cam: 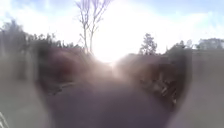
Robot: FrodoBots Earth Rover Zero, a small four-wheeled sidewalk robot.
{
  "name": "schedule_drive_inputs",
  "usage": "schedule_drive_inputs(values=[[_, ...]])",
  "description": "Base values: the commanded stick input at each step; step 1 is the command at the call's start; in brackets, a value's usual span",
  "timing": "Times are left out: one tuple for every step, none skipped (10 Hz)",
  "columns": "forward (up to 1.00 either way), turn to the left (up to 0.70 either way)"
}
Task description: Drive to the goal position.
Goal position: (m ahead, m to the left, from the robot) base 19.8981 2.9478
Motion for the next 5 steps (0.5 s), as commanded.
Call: schedule_drive_inputs(values=[[0.85, 0.0], [0.85, 0.0], [0.85, 0.0], [0.85, 0.0], [0.85, -0.34]])
